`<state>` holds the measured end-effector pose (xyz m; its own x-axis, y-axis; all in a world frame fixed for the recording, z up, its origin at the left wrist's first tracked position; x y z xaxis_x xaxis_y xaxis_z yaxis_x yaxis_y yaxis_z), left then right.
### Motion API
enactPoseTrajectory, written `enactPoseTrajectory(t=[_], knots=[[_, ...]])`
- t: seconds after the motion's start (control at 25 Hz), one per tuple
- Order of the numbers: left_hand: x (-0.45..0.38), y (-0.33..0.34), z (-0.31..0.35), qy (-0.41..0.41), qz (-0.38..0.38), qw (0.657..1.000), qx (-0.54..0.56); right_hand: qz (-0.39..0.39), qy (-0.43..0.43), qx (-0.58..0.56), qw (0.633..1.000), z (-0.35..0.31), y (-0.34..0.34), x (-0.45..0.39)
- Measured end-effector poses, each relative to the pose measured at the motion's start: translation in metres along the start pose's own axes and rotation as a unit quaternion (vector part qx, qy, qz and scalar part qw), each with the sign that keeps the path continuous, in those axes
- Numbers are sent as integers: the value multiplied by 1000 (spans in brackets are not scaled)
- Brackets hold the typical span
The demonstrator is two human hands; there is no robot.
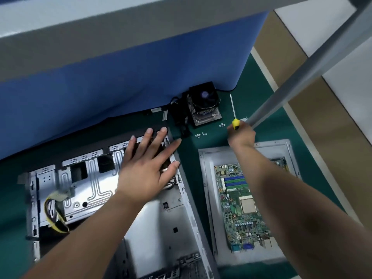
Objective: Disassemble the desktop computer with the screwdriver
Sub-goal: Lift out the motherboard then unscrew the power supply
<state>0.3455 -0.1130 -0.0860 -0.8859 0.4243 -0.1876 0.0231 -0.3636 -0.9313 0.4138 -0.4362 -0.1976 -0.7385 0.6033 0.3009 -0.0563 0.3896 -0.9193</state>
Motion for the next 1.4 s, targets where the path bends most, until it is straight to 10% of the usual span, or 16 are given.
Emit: enactPoseTrajectory(t=[0.68,0.88,0.96,1.16,1.4], knots=[[-1,-2,7,-18,-39,996,-81,-35,-35,-233,971,0,-27,78],[18,-22,34,-137,-102,975,142,-132,-100,-335,928,-7,-49,193],[44,-40,48,-201,-53,913,352,-161,-134,-343,916,-9,-55,248],[137,-77,49,-337,62,586,734,-228,-182,-346,892,-9,-46,401],[292,-94,8,-402,77,454,791,-271,-159,-321,893,4,32,560]])
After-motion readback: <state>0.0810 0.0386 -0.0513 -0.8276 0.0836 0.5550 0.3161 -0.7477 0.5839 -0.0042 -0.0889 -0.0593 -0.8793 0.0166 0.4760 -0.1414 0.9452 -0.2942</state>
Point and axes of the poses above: each hand's wrist, its own x-axis away from the middle knuckle, its own y-axis out of the palm, z = x × y, the point moved 7 cm from there along -x, towards the middle knuckle, and after that the axes turned 12 degrees about x, right-handed, at the moved point
